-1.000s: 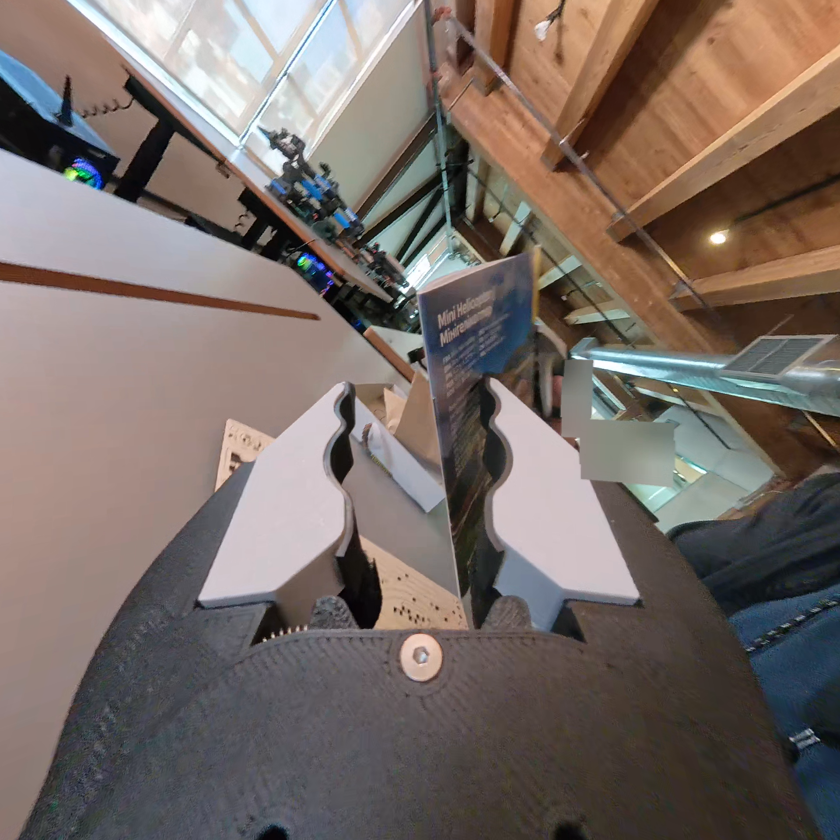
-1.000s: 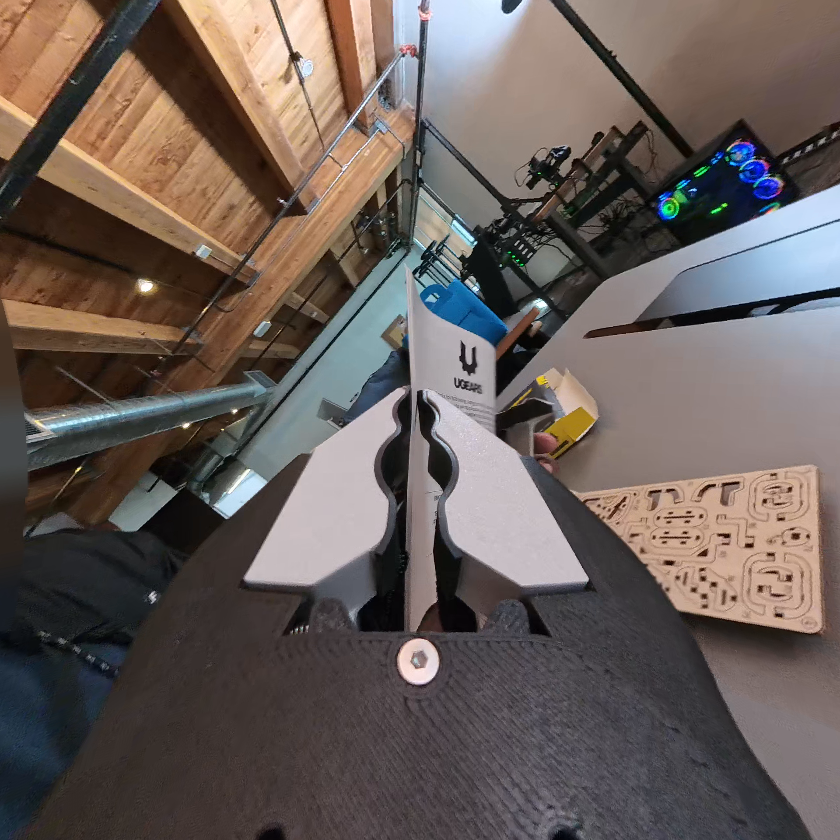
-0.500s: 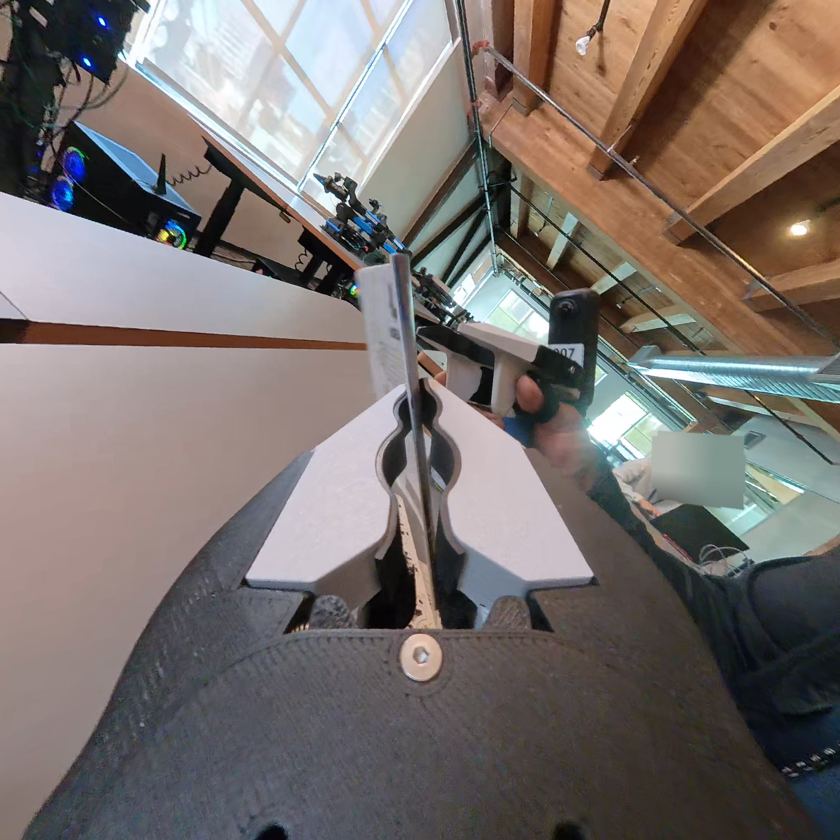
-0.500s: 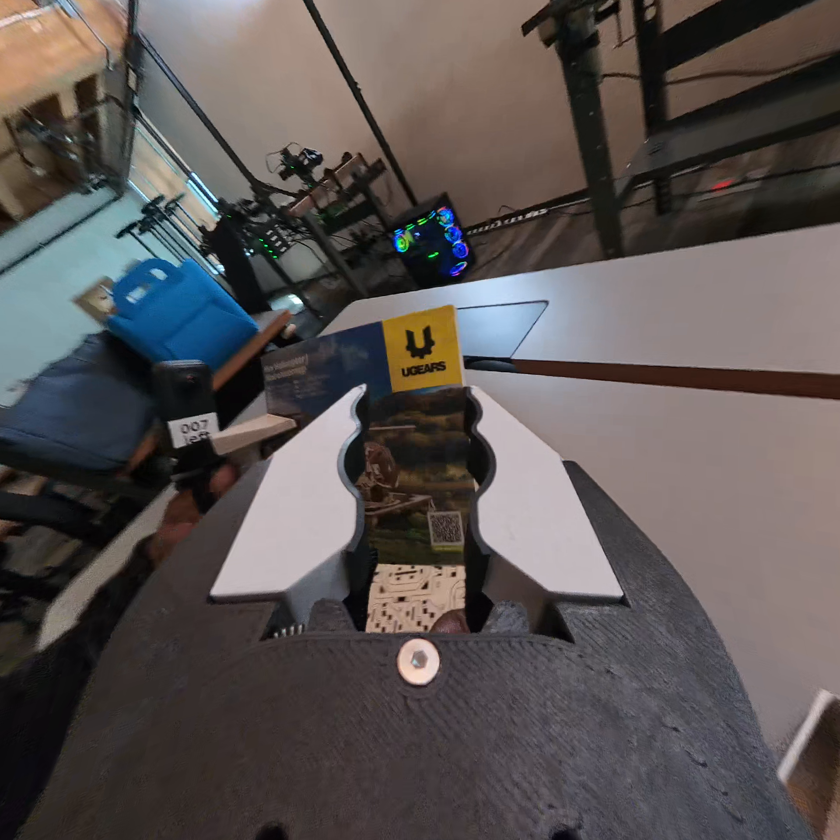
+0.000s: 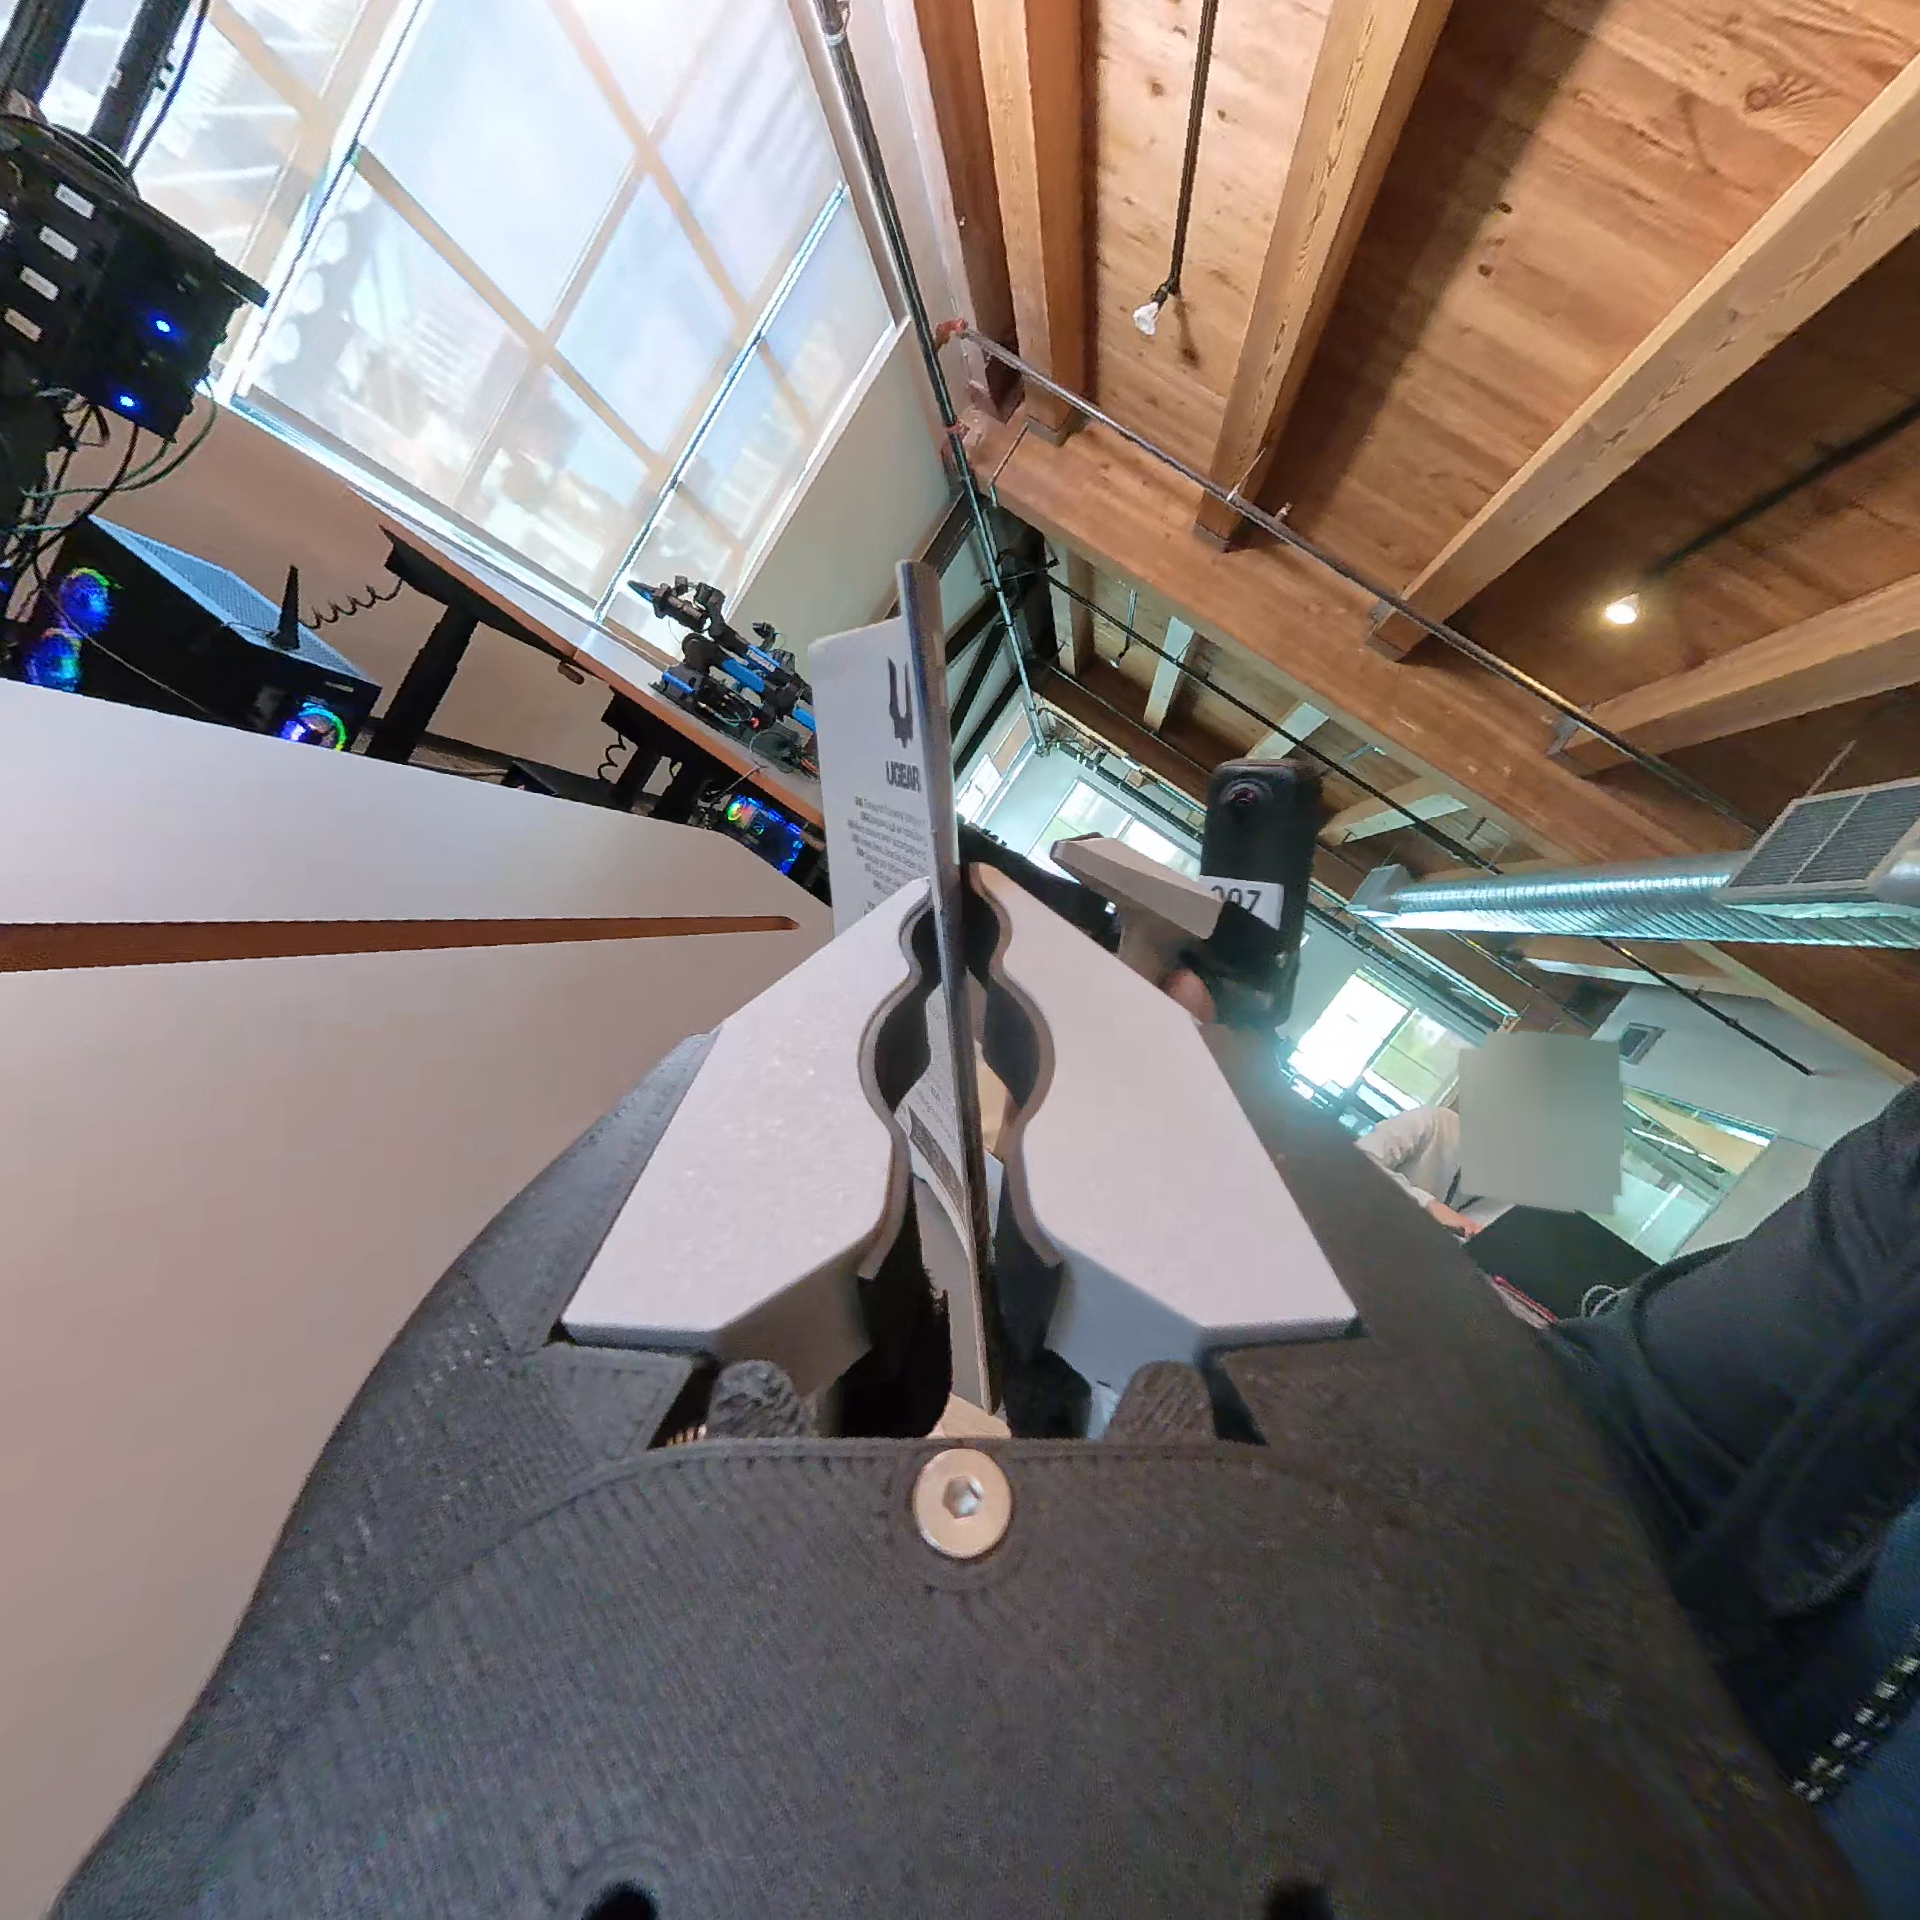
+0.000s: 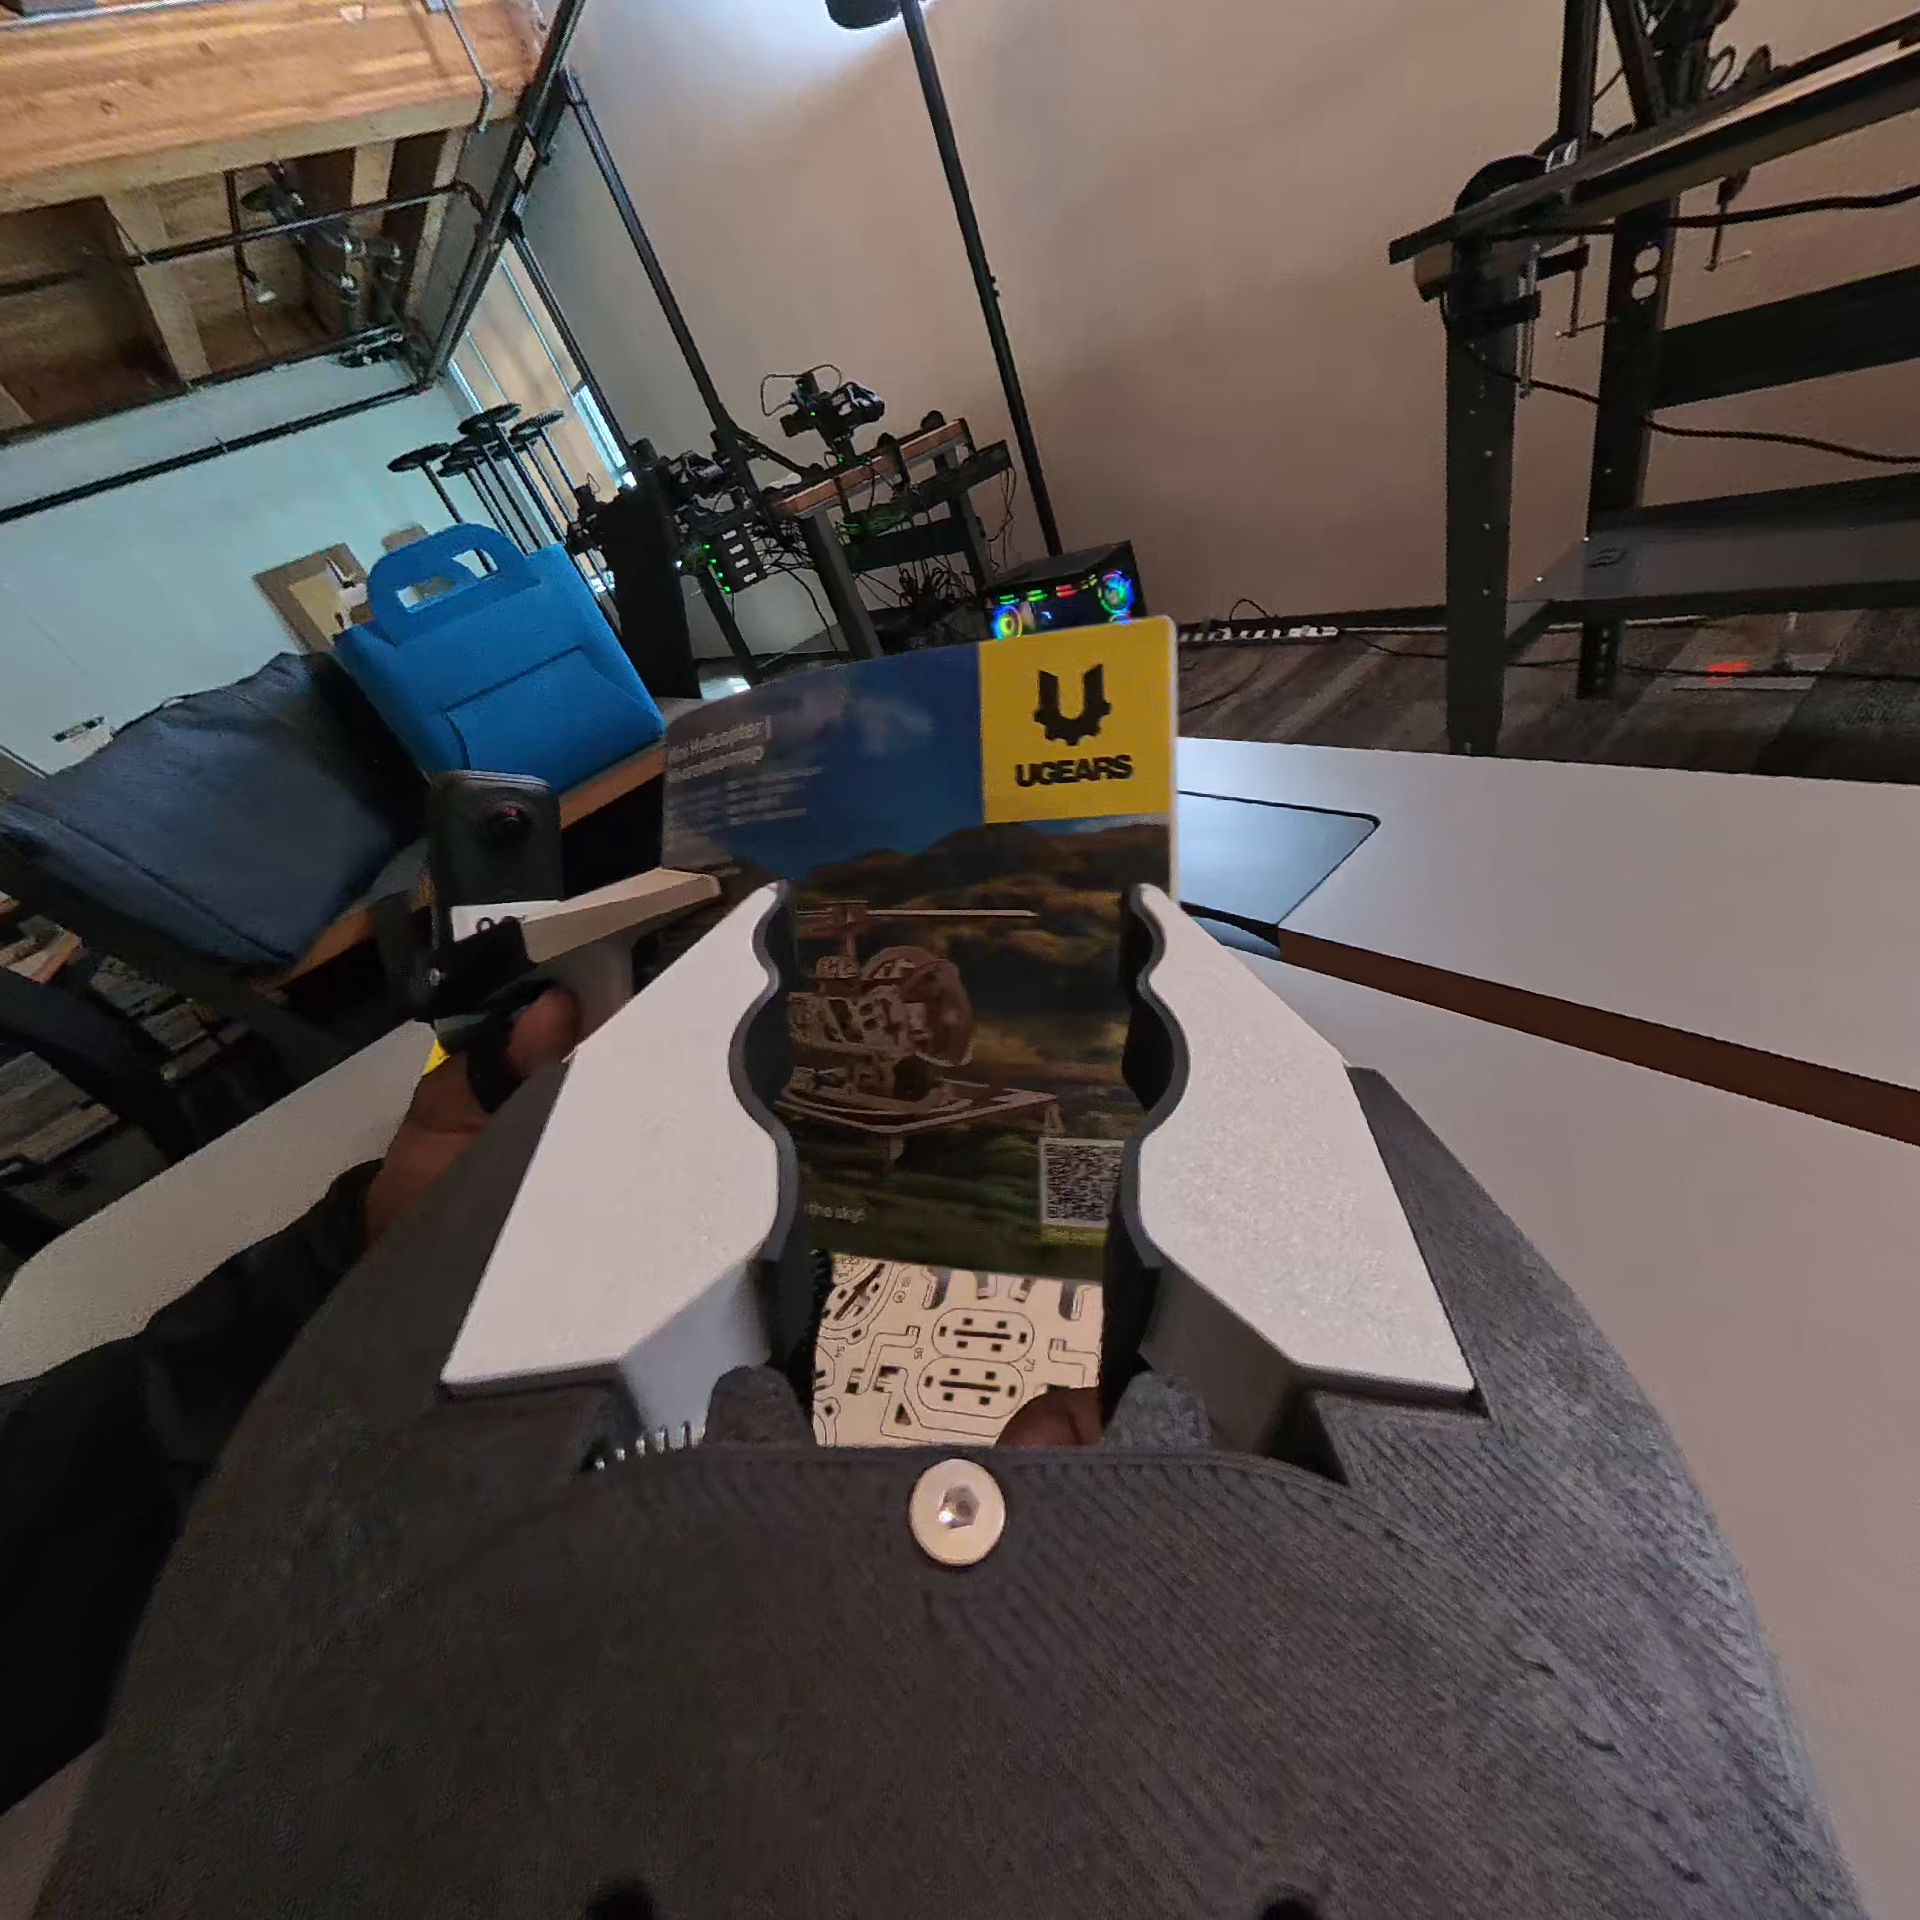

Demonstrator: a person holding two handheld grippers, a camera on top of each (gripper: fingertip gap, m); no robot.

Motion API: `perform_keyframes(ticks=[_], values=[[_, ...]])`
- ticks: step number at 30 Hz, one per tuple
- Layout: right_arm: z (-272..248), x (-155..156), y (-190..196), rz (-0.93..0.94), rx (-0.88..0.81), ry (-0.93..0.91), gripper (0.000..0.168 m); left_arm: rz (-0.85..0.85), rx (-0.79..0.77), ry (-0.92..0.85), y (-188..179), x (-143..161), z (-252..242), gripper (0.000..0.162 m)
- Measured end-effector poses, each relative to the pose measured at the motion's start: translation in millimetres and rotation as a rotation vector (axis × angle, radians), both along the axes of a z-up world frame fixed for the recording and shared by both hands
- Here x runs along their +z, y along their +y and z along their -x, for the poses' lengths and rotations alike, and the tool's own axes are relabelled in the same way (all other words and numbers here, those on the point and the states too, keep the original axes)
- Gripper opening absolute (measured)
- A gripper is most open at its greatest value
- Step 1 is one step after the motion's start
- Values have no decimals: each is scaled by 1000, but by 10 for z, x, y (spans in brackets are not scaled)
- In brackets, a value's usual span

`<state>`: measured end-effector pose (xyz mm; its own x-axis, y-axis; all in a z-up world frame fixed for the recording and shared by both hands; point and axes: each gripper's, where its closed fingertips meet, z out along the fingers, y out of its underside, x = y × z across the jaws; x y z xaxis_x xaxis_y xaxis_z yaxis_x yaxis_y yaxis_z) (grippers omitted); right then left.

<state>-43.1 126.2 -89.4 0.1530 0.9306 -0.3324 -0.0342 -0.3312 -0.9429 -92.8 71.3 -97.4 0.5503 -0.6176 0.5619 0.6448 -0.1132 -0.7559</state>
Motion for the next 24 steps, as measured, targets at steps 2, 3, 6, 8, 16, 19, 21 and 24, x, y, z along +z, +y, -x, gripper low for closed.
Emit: perform_keyframes(ticks=[2,3,6,8,16,19,21,24], values=[[12,29,-46,-35,-1,-5,61,-6,5,7,5,3,-10,2],[20,36,-65,-53,-2,-11,60,-12,6,9,1,11,-18,2],[21,22,-34,-65,-34,-26,61,-32,4,14,-18,44,-36,1],[4,6,13,-41,-54,-20,63,-44,4,16,-30,64,-41,2],[-6,61,-5,-29,-46,8,63,-66,0,10,-55,100,-37,2],[-21,82,11,-31,-59,19,63,-73,2,5,-60,114,-27,1],[-27,86,20,-28,-61,24,63,-77,1,2,-66,123,-24,1],[-16,78,4,-21,-51,25,64,-85,0,1,-75,135,-24,1]])
